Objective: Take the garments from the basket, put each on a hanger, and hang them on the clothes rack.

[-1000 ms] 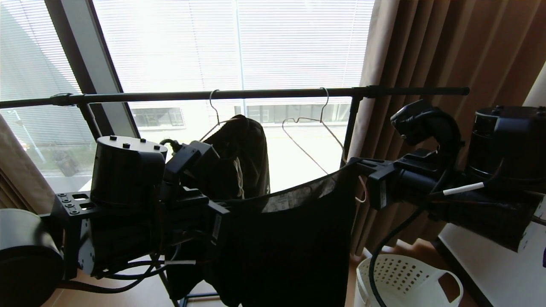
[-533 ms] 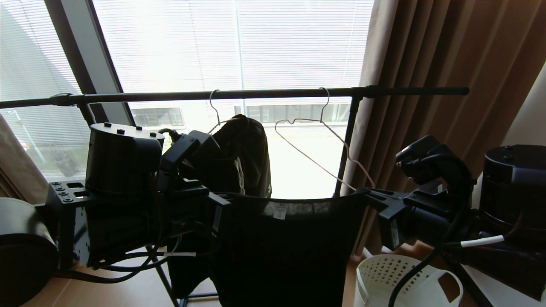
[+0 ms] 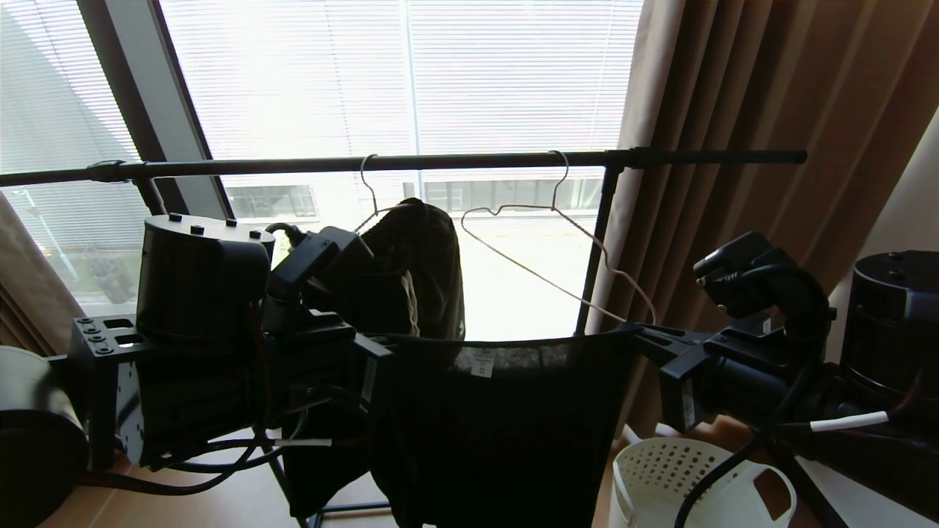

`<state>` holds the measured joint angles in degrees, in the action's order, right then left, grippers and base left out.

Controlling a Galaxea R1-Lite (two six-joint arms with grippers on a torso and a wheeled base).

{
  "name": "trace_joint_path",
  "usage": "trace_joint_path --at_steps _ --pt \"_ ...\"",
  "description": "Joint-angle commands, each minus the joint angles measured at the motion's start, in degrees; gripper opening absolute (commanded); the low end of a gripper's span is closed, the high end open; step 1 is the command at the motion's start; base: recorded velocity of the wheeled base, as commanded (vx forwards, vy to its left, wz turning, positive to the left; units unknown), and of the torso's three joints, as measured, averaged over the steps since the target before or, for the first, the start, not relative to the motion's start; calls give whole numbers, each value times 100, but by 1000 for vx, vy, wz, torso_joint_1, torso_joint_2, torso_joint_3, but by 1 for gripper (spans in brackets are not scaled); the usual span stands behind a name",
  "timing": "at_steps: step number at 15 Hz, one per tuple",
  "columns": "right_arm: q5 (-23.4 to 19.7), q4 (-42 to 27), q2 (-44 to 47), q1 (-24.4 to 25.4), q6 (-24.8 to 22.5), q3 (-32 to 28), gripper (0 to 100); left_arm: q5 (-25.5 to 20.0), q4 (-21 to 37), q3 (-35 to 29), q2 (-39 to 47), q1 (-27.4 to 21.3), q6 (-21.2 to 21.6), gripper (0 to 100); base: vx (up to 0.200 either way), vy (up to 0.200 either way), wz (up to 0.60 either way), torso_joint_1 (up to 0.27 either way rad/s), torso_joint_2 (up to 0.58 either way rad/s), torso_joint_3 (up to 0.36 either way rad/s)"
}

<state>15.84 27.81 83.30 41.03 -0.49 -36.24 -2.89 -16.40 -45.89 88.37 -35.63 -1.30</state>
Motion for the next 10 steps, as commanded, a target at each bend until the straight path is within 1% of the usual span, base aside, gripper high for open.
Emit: trace_joint_path --at_steps 1,5,10 --pt "-2 5 -24 10 40 21 0 -1 -4 9 -4 4 -10 0 0 0 0 0 0 0" --pt "-2 5 -156 10 75 3 0 -107 -30 150 -30 13 -10 0 0 0 0 0 0 0" --pt "-19 5 -24 10 75 -32 0 -124 -48 176 -92 136 -1 0 0 0 0 0 0 0"
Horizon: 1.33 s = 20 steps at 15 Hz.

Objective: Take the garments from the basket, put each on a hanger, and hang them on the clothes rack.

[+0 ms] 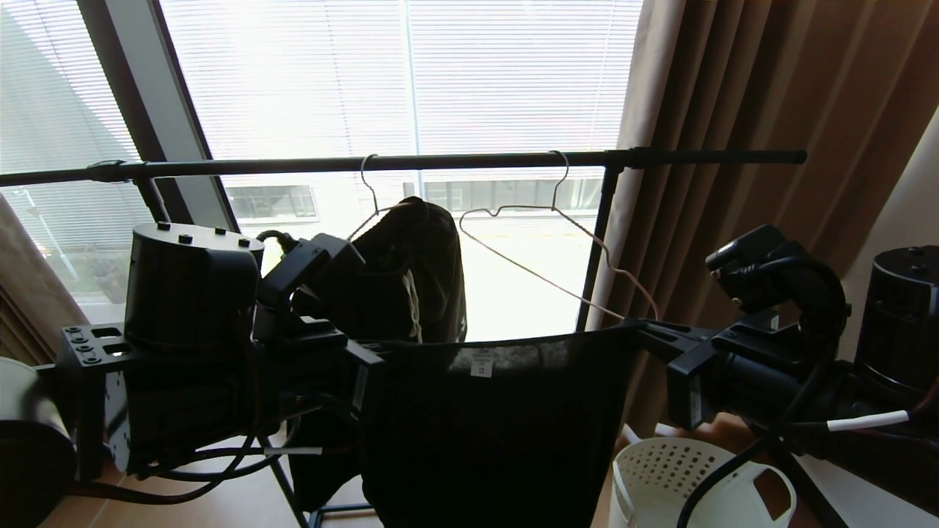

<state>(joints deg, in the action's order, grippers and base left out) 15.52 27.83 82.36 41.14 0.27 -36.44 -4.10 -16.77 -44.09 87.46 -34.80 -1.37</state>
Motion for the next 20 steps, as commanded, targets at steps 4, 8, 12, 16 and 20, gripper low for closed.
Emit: trace_joint_path --at_steps 4,8,12,16,20 --pt "30 -15 35 219 -27 269 0 -144 -159 -521 369 237 5 0 0 0 0 0 0 0" --pt "-14 179 -89 808 -44 796 0 -918 -159 -1181 624 378 -13 0 0 0 0 0 0 0" --pt "-40 539 131 1581 -53 831 0 -935 -133 -1822 1037 308 -4 0 0 0 0 0 0 0" --pt "-40 548 799 2372 -27 181 0 -944 -133 -2525 1503 79 -4 0 0 0 0 0 0 0" --pt "-23 882 1370 2583 184 -382 0 -944 -133 -2569 1494 -88 -4 0 0 0 0 0 0 0"
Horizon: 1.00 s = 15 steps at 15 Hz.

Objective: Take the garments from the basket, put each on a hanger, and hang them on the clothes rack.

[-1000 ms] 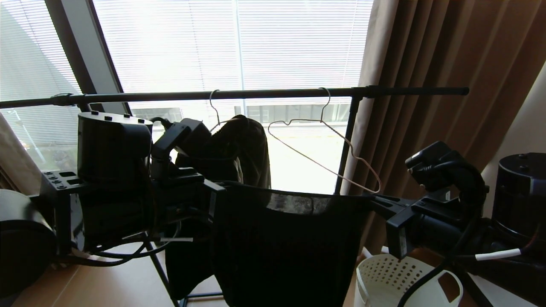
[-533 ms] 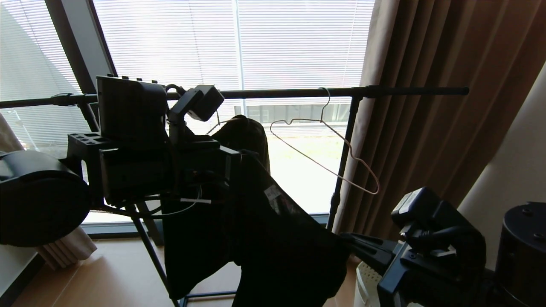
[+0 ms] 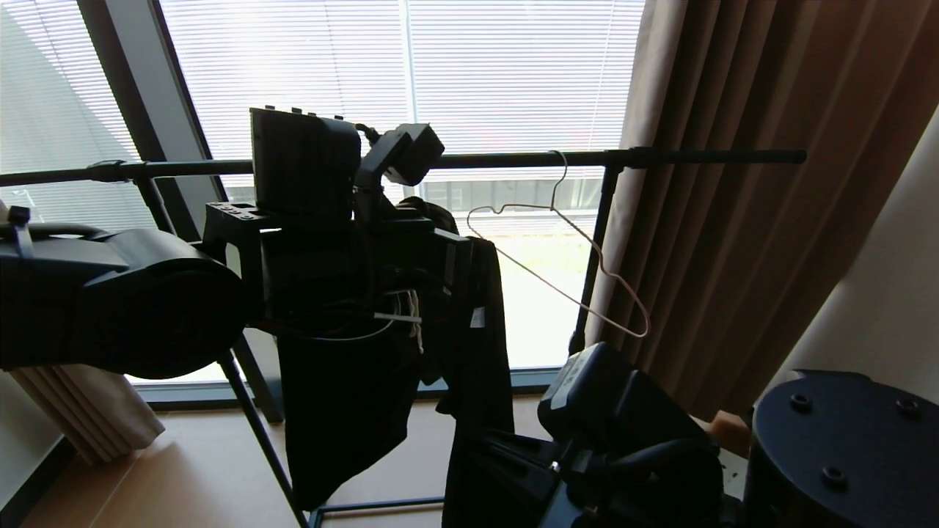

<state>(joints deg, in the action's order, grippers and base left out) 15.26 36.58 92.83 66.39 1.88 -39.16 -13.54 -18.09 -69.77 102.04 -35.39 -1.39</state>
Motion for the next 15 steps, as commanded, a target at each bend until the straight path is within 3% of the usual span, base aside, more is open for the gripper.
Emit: trace_joint_path --at_steps 1,4,8,9,12,15 --pt "12 323 429 58 50 -57 0 1 -1 33 9 -29 -2 0 0 0 0 0 0 0" --pt "47 692 420 58 76 338 0 10 -10 288 -272 -3 -2 0 0 0 0 0 0 0" --pt "144 692 130 -161 102 910 0 10 -10 649 -711 190 -2 0 0 0 0 0 0 0" --pt "152 683 -2 -557 102 1165 0 10 -1 895 -1001 287 16 0 0 0 0 0 0 0" --pt "152 692 24 -1322 94 1129 0 10 -1 1413 -1414 533 491 0 0 0 0 0 0 0" --pt "144 648 227 -2025 94 409 0 10 16 1888 -1740 533 517 0 0 0 0 0 0 0"
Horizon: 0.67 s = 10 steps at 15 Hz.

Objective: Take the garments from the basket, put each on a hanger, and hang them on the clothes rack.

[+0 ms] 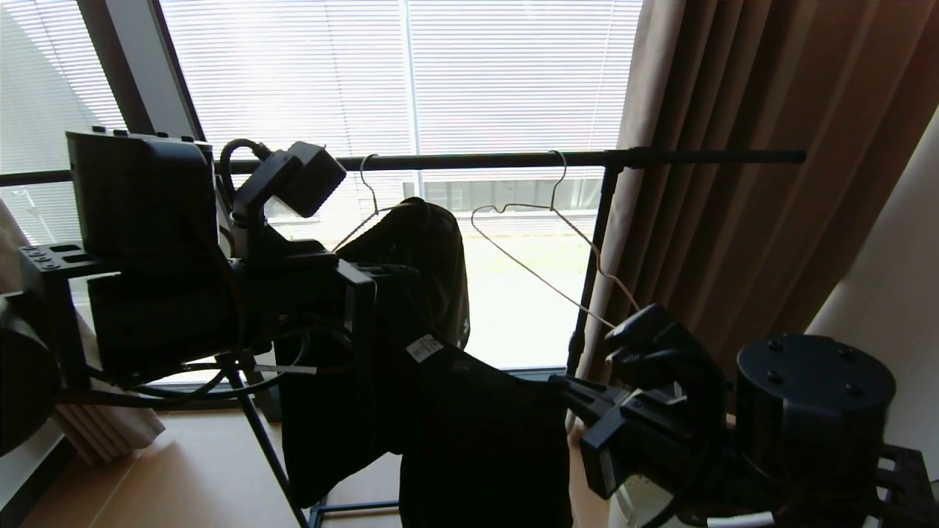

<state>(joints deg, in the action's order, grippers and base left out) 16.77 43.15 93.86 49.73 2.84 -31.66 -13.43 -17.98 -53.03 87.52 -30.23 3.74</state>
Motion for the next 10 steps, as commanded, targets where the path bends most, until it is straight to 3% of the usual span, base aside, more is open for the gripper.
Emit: trace_joint_path --at_steps 1,3,7,10 --pt "-8 -26 230 -516 -3 -649 0 -1 67 346 -367 9 30 0 0 0 0 0 0 0" --pt "-8 -44 502 -596 -3 -1167 0 7 260 495 -481 -35 74 0 0 0 0 0 0 0" --pt "-8 -360 1267 -657 50 -2670 0 25 1033 601 -551 -563 65 0 0 0 0 0 0 0" --pt "-8 -378 1478 -640 147 -3294 0 25 1218 574 -376 -1055 -40 0 0 0 0 0 0 0"
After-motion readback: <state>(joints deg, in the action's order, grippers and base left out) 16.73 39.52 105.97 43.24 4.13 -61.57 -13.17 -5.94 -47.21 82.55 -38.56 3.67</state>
